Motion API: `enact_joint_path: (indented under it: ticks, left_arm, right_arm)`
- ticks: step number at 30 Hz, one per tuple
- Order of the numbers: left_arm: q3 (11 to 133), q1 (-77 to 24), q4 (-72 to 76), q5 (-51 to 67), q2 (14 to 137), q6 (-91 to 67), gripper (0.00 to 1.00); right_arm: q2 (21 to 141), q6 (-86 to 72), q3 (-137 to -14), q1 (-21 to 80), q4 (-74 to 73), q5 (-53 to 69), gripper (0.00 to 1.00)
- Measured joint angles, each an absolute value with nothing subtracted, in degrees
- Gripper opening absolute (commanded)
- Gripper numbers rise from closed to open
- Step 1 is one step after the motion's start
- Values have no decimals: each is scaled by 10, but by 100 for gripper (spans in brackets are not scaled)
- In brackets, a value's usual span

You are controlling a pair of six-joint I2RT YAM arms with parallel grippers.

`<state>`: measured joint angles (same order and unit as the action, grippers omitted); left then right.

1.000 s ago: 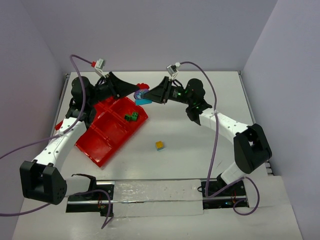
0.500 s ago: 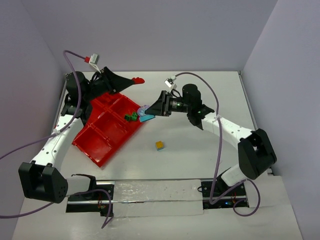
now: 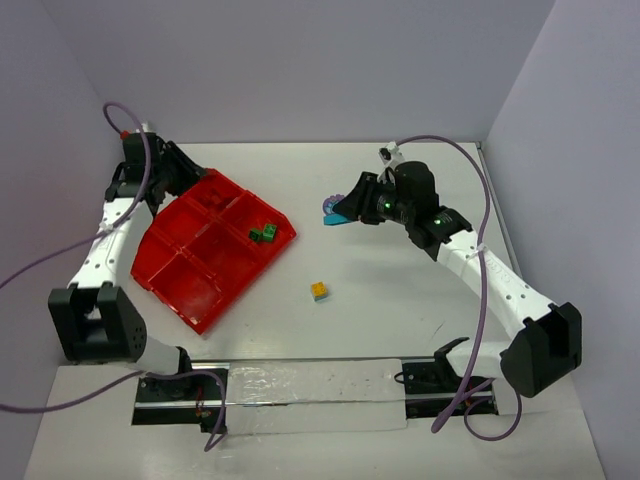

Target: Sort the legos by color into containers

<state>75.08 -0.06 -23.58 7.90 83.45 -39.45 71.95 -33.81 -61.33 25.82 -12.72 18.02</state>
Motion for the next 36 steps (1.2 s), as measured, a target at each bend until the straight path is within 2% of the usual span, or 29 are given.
enact_joint_path:
  ticks: [10, 11, 12, 16, 17, 19, 25, 31, 36]
  left_arm:
    - [806, -9, -253, 38, 988, -366, 0]
    - [815, -10, -252, 36, 1000, -364, 4]
    - [819, -11, -251, 34, 1009, -361, 12]
    - [832, -16, -251, 23, 1041, -355, 71]
    - [836, -17, -251, 20, 1048, -354, 81]
    - [842, -20, -252, 15, 1058, -351, 92]
    - [859, -49, -268, -5, 1043, -341, 99]
    - [862, -106, -279, 5, 935, -323, 91]
    - [759, -128, -137, 209, 787, -352, 89]
  right_arm:
    - [719, -331, -617, 258, -155, 171, 0]
    - [719, -331, -617, 258, -156, 171, 0]
    - [719, -331, -617, 258, -157, 171, 0]
    - [718, -331, -617, 258, -160, 171, 0]
    - [718, -331, -617, 258, -161, 171, 0]
    - [718, -330, -618, 258, -163, 171, 0]
    - [718, -329, -632, 258, -178, 169, 0]
    - [718, -331, -641, 258, -175, 176, 0]
    - [718, -358, -641, 258, -141, 216, 0]
